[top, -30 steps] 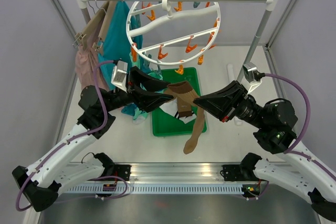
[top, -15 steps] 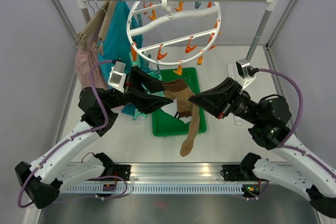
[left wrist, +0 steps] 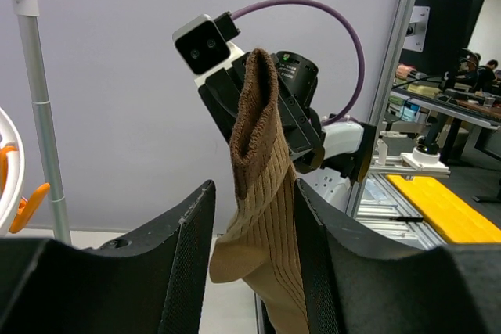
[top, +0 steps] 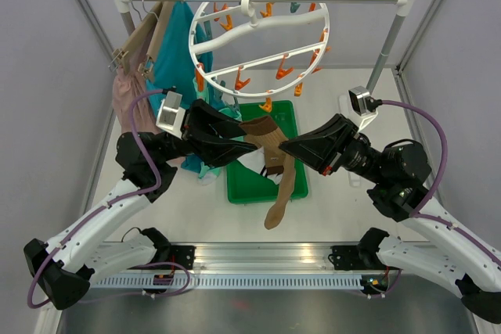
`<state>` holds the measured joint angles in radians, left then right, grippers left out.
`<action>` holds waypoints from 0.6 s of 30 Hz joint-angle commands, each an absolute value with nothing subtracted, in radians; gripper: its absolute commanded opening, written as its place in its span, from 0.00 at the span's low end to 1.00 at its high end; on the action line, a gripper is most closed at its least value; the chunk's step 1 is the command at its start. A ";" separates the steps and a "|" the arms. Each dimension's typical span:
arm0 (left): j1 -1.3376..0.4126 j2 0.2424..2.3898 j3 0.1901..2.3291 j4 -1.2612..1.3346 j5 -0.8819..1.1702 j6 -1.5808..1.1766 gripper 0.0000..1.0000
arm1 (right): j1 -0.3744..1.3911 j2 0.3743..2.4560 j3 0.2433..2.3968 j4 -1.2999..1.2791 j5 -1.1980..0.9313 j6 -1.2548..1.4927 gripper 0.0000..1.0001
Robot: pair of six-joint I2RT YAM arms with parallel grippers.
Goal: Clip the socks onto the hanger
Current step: Pick up the sock from the bin.
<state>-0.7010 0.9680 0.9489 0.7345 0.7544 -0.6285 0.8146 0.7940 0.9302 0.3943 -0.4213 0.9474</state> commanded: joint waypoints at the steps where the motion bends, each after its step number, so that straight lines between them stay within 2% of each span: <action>1: -0.703 0.960 0.954 0.801 0.752 -0.663 0.49 | 0.819 0.796 0.930 0.449 -0.422 0.960 0.00; 11: -0.703 0.969 0.953 0.819 0.744 -0.669 0.42 | 0.819 0.811 0.916 0.459 -0.430 0.965 0.00; 14: -0.703 0.974 0.953 0.825 0.746 -0.672 0.35 | 0.819 0.815 0.916 0.465 -0.428 0.965 0.00; 17: -0.703 0.974 0.948 0.833 0.742 -0.673 0.26 | 0.819 0.816 0.913 0.466 -0.422 0.963 0.00; 18: -0.703 0.976 0.950 0.833 0.747 -0.673 0.20 | 0.819 0.818 0.913 0.465 -0.420 0.962 0.00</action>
